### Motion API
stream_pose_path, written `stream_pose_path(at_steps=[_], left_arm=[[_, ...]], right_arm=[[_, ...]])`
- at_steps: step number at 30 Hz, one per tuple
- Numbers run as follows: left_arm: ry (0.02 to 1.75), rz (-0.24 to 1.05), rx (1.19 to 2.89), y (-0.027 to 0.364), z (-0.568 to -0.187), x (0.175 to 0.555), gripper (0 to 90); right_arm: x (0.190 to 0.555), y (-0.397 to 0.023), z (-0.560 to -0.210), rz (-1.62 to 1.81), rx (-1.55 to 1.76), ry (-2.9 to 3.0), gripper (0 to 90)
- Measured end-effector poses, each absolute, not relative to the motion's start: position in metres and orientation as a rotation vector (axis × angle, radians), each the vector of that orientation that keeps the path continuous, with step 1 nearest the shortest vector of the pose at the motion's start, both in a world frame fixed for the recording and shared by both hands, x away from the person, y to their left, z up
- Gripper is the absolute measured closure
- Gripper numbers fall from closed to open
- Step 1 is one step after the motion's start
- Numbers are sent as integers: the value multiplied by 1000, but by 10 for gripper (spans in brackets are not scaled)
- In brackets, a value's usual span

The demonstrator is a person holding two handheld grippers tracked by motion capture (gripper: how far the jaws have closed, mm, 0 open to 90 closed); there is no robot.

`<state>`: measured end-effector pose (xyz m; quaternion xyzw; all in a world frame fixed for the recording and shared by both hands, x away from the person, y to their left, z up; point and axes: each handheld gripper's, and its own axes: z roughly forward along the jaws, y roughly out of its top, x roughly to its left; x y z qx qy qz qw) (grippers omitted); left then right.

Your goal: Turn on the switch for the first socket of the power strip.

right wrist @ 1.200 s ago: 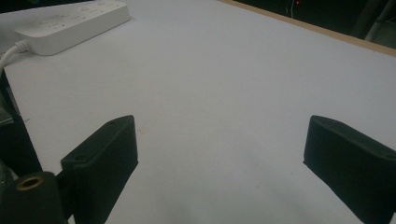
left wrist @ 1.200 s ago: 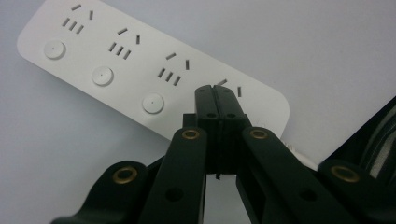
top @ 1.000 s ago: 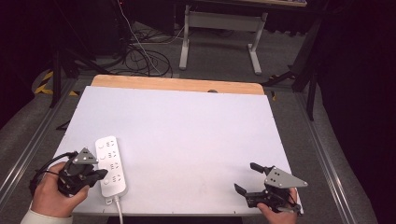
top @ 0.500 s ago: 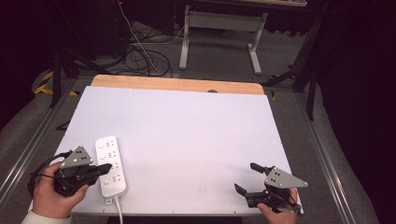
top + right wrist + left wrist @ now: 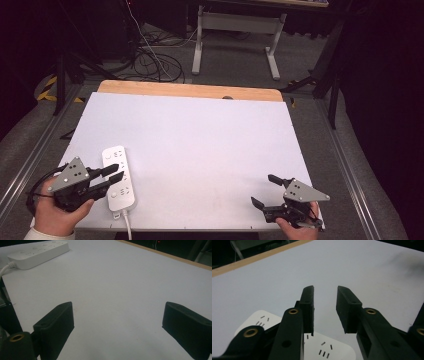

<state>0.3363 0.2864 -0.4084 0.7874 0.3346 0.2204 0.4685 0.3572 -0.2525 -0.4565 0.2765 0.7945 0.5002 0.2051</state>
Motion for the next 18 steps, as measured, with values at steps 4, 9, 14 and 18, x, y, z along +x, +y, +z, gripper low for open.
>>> stream_pose_path(at_steps=[4,9,14,18], left_arm=[[821,577,1906,288,-409,337,499],[864,591,1838,291,-411,338,318],[882,629,1815,296,-414,337,179],[834,647,1855,304,-420,337,119]], right_arm=[[357,-252,-457,1394,772,2215,108],[357,-253,-456,1395,769,2210,108],[356,-254,-456,1402,769,2203,107],[357,-255,-456,1402,773,2201,107]])
